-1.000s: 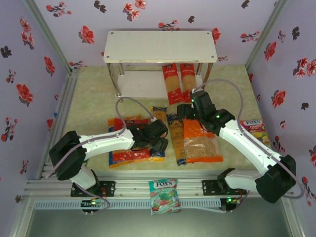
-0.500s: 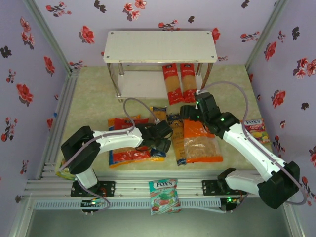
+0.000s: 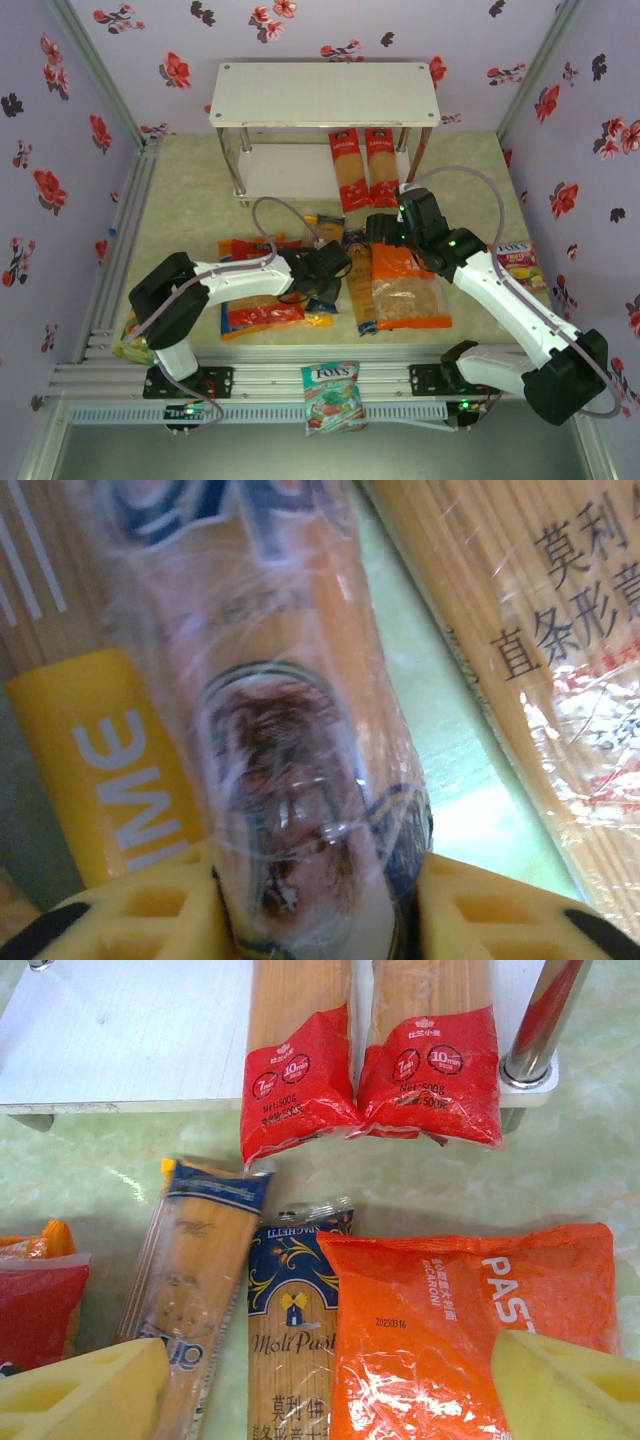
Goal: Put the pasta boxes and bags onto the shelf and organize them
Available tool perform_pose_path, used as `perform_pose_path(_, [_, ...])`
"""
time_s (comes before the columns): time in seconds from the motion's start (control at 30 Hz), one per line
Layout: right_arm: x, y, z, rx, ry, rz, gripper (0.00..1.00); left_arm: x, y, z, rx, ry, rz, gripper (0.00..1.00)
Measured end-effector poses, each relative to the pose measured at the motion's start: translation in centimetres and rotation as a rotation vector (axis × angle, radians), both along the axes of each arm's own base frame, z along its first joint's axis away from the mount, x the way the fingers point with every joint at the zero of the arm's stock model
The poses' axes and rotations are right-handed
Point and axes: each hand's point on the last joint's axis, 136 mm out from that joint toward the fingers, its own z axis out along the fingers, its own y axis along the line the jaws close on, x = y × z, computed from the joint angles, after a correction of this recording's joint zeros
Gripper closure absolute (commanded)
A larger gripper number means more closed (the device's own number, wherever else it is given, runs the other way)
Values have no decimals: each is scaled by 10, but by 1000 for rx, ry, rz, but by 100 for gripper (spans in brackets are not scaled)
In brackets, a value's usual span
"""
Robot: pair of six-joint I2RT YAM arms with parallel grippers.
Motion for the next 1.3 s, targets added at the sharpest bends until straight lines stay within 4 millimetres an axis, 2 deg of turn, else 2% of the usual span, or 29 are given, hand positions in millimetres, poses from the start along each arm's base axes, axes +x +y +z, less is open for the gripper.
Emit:
perform_pose_path(0.03, [0,0,0,0,1,-1,16,1,-1,3,-8,-5,1,100])
perform_pose_path(0.27, [0,-1,0,3,2,-2,16,4,-1,10,-73,1,9,100])
perform_pose_path(0.53, [0,-1,0,3,3,-2,15,5,28,18,-97,23,52,100])
perform_pose_path(0.77, [0,-1,1,5,-1,-3,15,4,55,41,-125,24,97,100])
perform_pose_path(0.93, [0,-1,1,6,-2,-2,15,6,63,64,-177,-5,112,100])
perform_pose_path(1.17, [-1,1,1,11,4,6,15,25,74,77,-199,-44,146,100])
perform_pose_path(1.3, [-1,3,0,17,8,14,15,51,75,90,-203,-83,157,100])
